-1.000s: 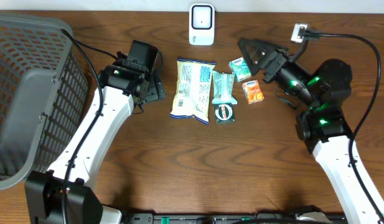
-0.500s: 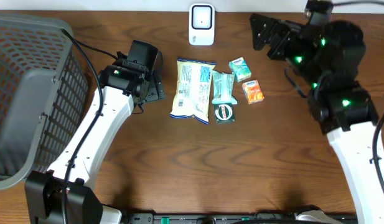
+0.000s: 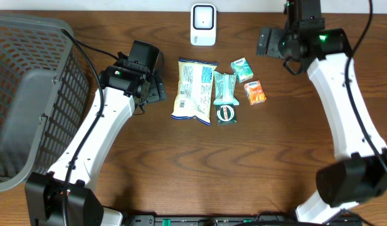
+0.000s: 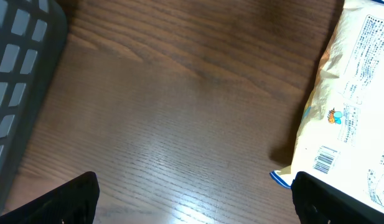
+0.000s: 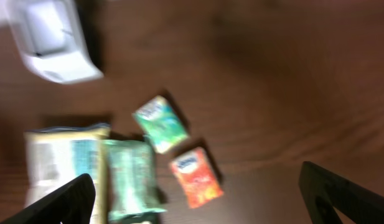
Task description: Scan the item barcode
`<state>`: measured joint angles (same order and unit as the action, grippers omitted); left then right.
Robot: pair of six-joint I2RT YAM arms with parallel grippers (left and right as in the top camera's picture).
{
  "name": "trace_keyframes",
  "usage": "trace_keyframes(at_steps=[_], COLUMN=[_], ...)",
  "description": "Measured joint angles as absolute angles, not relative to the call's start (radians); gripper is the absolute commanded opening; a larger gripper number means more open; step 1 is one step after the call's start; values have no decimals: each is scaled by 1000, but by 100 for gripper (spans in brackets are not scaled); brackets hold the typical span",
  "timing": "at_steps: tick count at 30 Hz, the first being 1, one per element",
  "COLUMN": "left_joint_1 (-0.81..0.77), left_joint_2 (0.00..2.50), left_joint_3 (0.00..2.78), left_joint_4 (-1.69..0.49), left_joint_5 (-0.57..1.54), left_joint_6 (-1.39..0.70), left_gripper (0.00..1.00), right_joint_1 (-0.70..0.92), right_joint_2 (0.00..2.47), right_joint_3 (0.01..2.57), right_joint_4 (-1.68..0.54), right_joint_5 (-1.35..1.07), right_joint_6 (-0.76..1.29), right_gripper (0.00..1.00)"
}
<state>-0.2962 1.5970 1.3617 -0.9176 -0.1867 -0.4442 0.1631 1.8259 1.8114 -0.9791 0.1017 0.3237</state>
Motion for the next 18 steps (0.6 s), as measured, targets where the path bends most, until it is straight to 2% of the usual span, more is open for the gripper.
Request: trace_keyframes(at_steps=[18], left_joint_1=[-296], left_joint_2=[1597], left_joint_3=[1362], left_joint_4=[-918], left_joint_5=[-187], left_joint_6=[-444], left_gripper=[98], right_joint_1=[141], right_joint_2=[2066], right_joint_3=[1814], right_joint_4=[-1080], right_joint_5=[126], right_joint_6=[263], right_gripper=[99])
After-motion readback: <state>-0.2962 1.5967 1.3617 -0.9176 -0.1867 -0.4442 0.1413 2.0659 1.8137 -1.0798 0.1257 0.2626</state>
